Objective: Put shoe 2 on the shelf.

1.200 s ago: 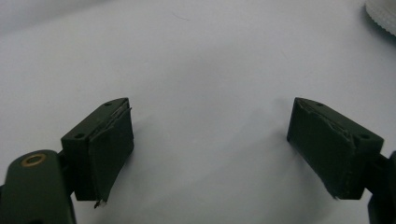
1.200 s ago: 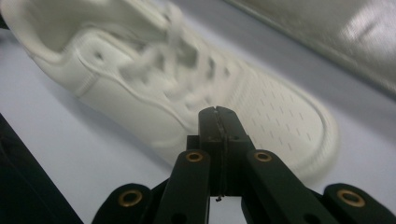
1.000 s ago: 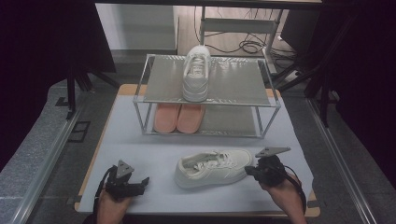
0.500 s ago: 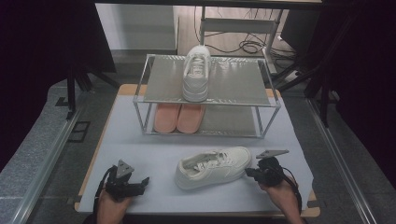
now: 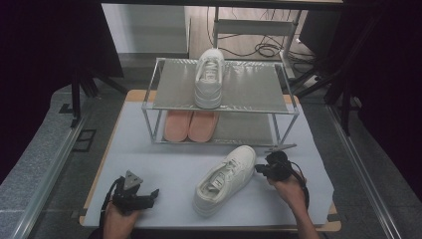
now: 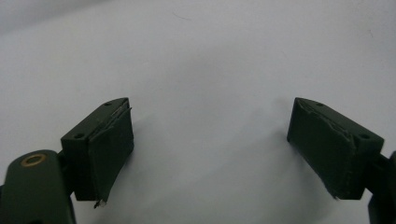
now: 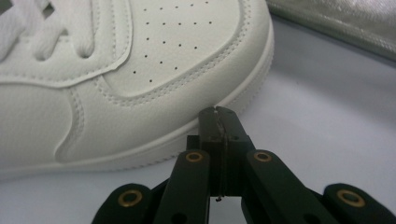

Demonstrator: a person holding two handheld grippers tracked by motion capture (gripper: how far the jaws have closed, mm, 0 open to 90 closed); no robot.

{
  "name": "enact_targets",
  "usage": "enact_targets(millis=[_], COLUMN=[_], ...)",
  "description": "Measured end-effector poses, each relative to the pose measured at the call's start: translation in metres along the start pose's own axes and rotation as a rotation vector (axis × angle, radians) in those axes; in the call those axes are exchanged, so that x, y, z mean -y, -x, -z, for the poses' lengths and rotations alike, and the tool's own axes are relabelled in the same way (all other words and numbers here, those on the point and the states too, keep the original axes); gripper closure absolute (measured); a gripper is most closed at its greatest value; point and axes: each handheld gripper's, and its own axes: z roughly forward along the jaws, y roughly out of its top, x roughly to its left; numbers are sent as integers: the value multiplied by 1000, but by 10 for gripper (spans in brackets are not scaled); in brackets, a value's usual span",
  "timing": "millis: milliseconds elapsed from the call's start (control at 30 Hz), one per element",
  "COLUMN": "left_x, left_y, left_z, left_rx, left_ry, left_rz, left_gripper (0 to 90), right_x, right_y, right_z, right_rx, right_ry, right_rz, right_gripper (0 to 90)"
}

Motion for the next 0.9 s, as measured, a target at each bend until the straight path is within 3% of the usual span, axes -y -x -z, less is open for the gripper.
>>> enact_targets(millis=[500,900], left_x=[0,0], left_y=[0,0], left_z=[0,0], left_rx=[1,1], left_ry=[0,-1], left_rz=[1,0], left_gripper=[143,143], right_x=[-35,-67], right_y=[-12,-39], right_z=[-30,-61], right_rx=[-11,-53], right_ry=[-5,-6], right_rz=[19,75], right_gripper=[900,900])
